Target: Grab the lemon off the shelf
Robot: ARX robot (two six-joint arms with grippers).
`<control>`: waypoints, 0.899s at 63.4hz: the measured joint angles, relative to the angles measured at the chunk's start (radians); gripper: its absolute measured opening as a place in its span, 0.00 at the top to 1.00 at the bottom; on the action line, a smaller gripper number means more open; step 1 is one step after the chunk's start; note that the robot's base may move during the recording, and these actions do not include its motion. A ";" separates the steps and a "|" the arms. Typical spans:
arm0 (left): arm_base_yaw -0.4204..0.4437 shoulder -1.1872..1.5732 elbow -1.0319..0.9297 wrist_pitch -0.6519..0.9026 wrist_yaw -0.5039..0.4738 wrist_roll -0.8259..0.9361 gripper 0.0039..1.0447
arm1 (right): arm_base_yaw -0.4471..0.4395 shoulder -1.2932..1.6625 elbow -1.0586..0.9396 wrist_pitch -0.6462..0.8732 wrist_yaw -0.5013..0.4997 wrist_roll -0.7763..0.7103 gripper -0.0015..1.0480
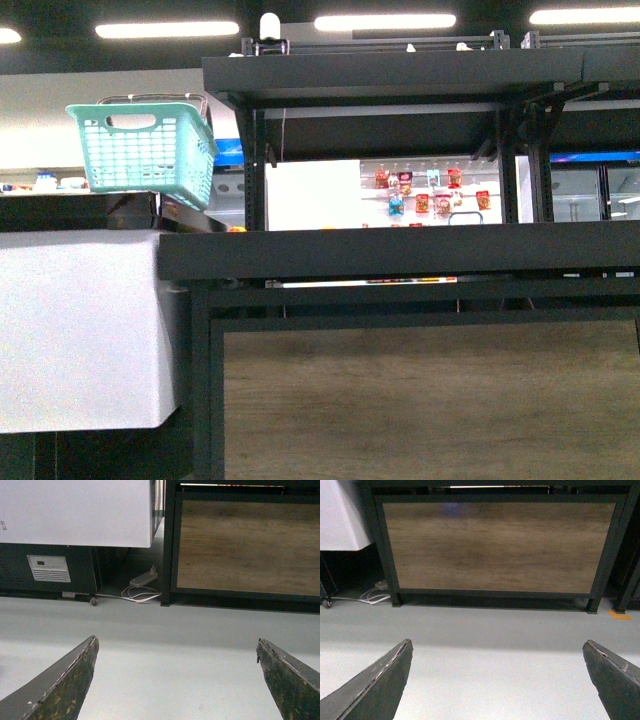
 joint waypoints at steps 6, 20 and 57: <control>0.000 0.000 0.000 0.000 0.000 0.000 0.07 | 0.000 0.000 0.000 0.000 0.000 0.000 0.02; 0.000 0.000 0.000 0.000 0.000 0.000 0.07 | 0.000 0.000 0.000 0.000 0.000 0.000 0.02; 0.000 0.000 0.000 0.000 0.000 0.000 0.07 | 0.000 0.000 0.000 0.000 0.000 0.000 0.02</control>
